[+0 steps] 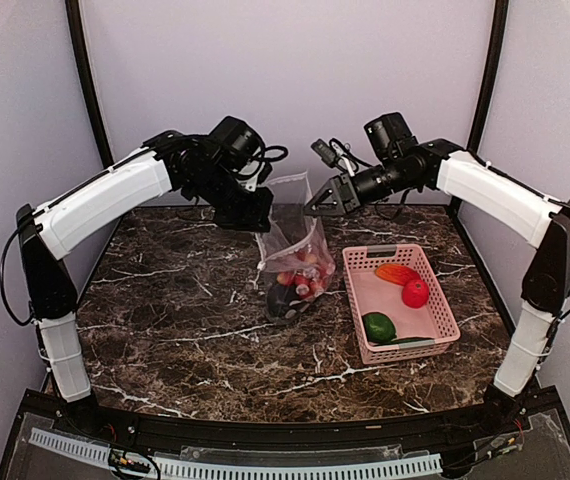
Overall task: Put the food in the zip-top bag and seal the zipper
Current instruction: Adjust the zipper food storage bag at the center of the board, then pick up the fake fruit from the bin.
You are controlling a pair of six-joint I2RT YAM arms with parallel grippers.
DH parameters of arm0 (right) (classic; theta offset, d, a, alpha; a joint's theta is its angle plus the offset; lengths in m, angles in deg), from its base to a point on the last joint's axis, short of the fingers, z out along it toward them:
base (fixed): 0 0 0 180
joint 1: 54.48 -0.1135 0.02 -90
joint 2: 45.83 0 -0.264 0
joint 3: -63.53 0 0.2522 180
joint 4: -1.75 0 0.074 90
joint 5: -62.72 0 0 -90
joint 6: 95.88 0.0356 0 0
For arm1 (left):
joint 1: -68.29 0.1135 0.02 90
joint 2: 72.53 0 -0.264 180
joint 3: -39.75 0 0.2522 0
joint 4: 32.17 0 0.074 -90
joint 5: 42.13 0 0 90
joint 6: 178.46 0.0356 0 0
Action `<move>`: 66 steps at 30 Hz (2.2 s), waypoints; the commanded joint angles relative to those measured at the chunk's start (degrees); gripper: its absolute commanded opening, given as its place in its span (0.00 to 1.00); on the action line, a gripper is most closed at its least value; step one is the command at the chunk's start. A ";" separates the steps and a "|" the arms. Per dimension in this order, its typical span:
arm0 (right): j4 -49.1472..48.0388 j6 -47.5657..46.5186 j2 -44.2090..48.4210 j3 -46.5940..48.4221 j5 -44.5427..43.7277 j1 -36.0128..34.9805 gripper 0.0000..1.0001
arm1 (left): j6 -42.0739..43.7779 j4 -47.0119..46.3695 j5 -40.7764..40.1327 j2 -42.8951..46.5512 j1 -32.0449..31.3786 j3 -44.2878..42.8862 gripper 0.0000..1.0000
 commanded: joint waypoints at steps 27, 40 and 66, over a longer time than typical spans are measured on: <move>6.06 -41.65 21.93 -39.63 -20.54 8.25 0.98 | 5.23 1.91 5.77 3.87 -0.82 4.83 0.01; 3.49 -43.76 14.30 -43.55 -21.07 7.04 0.90 | 5.80 0.20 6.01 4.51 -0.78 6.96 0.01; 6.87 -39.75 14.90 -39.64 -26.20 4.75 0.47 | 4.77 -4.81 9.25 5.31 -0.82 11.55 0.01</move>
